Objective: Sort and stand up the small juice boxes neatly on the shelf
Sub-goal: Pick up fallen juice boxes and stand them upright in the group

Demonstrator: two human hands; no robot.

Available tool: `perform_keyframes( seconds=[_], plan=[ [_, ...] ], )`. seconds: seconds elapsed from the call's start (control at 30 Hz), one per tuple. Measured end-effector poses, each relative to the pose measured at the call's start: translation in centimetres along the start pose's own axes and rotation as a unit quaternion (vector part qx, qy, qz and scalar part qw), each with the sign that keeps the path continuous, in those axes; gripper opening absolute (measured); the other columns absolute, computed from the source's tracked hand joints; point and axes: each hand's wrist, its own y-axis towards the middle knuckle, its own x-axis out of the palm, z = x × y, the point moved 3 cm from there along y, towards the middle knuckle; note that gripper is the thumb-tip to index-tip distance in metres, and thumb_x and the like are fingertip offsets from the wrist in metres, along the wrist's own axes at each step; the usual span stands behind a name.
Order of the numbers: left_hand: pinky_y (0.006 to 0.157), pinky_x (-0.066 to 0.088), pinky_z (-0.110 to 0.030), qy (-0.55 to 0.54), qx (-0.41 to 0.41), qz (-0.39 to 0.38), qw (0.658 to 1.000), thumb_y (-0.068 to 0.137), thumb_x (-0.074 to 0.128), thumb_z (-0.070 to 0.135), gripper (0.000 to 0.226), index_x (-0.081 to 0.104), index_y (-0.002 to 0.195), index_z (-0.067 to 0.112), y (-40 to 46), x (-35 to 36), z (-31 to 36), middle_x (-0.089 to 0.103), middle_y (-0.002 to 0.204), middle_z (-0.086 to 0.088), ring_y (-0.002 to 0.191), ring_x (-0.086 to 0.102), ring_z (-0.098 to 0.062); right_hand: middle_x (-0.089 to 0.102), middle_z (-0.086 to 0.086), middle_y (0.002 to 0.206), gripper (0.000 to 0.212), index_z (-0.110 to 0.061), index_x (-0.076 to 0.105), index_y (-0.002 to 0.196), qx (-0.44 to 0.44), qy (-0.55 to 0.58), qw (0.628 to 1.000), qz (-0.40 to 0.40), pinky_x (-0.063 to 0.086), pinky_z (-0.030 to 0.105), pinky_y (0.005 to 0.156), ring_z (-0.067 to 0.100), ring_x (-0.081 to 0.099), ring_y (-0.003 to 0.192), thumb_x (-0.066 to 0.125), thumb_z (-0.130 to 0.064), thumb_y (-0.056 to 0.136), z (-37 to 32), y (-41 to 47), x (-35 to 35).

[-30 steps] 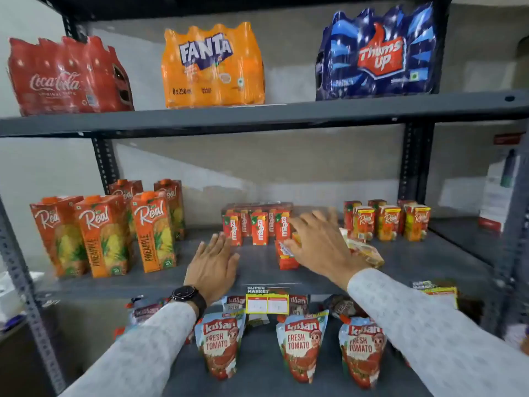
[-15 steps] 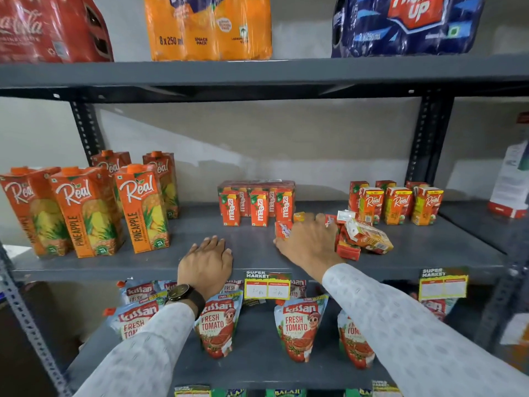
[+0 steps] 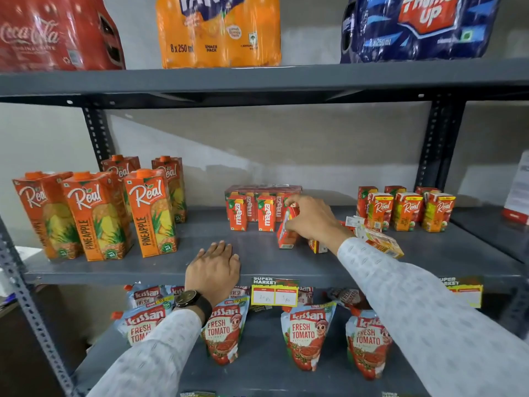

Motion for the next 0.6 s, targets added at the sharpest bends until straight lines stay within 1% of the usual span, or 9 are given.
perform_keyframes(
  seconds=[0.07,0.13,0.23,0.3,0.37,0.43,0.5,0.53,0.6],
  plan=[
    [0.12,0.028,-0.041,0.002,-0.003,-0.002,1.0,0.096,0.012,0.045,0.068,0.047,0.146,0.016,0.0,0.0,0.0,0.046,0.154,-0.004,0.144,0.039,-0.02,0.068,0.004,0.13,0.057,-0.025,0.057,0.141,-0.012,0.045,0.999,-0.009,0.057,0.039,0.092,0.024,0.067,0.113,0.075,-0.015,0.088,-0.1,0.6,0.4],
    [0.12,0.028,-0.041,0.002,-0.002,0.001,1.0,0.096,0.01,0.047,0.069,0.048,0.146,0.016,-0.1,0.0,0.0,0.046,0.154,-0.004,0.144,0.039,-0.02,0.066,0.004,0.135,0.057,-0.026,0.055,0.144,-0.014,0.073,0.997,-0.001,0.058,0.044,0.094,0.025,0.066,0.117,0.069,-0.01,0.091,0.2,1.0,1.5],
    [0.12,0.027,-0.041,-0.005,0.001,0.006,1.0,0.093,0.005,0.049,0.075,0.049,0.145,0.016,-0.1,0.0,0.1,0.047,0.153,-0.005,0.144,0.039,-0.021,0.064,0.003,0.137,0.048,-0.028,0.059,0.139,-0.019,0.08,0.996,0.028,0.059,0.042,0.094,0.022,0.065,0.119,0.067,-0.012,0.094,1.1,1.3,3.0],
    [0.12,0.026,-0.04,-0.004,-0.001,0.006,1.0,0.095,0.008,0.047,0.071,0.048,0.145,0.017,0.0,0.0,0.0,0.046,0.154,-0.004,0.145,0.037,-0.02,0.062,0.003,0.137,0.045,-0.026,0.059,0.138,-0.023,0.104,0.994,0.032,0.059,0.042,0.093,0.022,0.063,0.121,0.067,-0.013,0.095,1.5,1.4,3.4],
    [0.12,0.025,-0.04,-0.003,-0.005,0.004,1.0,0.096,0.011,0.045,0.068,0.048,0.146,0.017,0.0,-0.1,0.0,0.046,0.154,-0.004,0.145,0.037,-0.02,0.06,0.003,0.139,0.048,-0.026,0.056,0.14,-0.034,0.116,0.992,0.043,0.059,0.044,0.094,0.022,0.061,0.125,0.071,-0.019,0.094,1.8,1.3,3.7],
    [0.12,0.025,-0.039,-0.002,-0.006,0.006,1.0,0.096,0.012,0.045,0.068,0.048,0.146,0.016,-0.1,-0.1,0.1,0.046,0.154,-0.004,0.145,0.037,-0.02,0.058,0.001,0.137,0.055,-0.026,0.052,0.14,-0.044,0.096,0.988,0.116,0.057,0.042,0.096,0.019,0.059,0.126,0.076,-0.03,0.091,1.9,0.7,4.3],
    [0.12,0.026,-0.04,-0.003,-0.007,0.007,1.0,0.096,0.013,0.045,0.068,0.048,0.146,0.016,-0.1,0.0,0.1,0.047,0.153,-0.004,0.145,0.038,-0.02,0.057,0.0,0.132,0.056,-0.024,0.05,0.134,-0.032,0.105,0.971,0.21,0.056,0.03,0.089,0.017,0.061,0.118,0.079,-0.038,0.088,1.7,-0.5,5.2],
    [0.12,0.026,-0.04,-0.004,-0.008,0.007,1.0,0.096,0.012,0.046,0.068,0.049,0.145,0.016,-0.1,0.0,0.0,0.047,0.153,-0.004,0.144,0.038,-0.02,0.056,0.0,0.13,0.057,-0.024,0.047,0.131,-0.022,0.118,0.964,0.238,0.053,0.025,0.085,0.016,0.062,0.116,0.079,-0.04,0.087,1.6,-1.2,6.0],
    [0.12,0.027,-0.04,-0.002,-0.008,0.008,1.0,0.095,0.01,0.046,0.07,0.049,0.145,0.016,0.0,0.0,0.1,0.047,0.153,-0.005,0.144,0.039,-0.02,0.052,0.0,0.128,0.071,-0.025,0.039,0.134,-0.006,0.128,0.961,0.244,0.053,0.023,0.084,0.016,0.06,0.115,0.083,-0.046,0.082,1.2,-2.2,8.0]
  ],
)
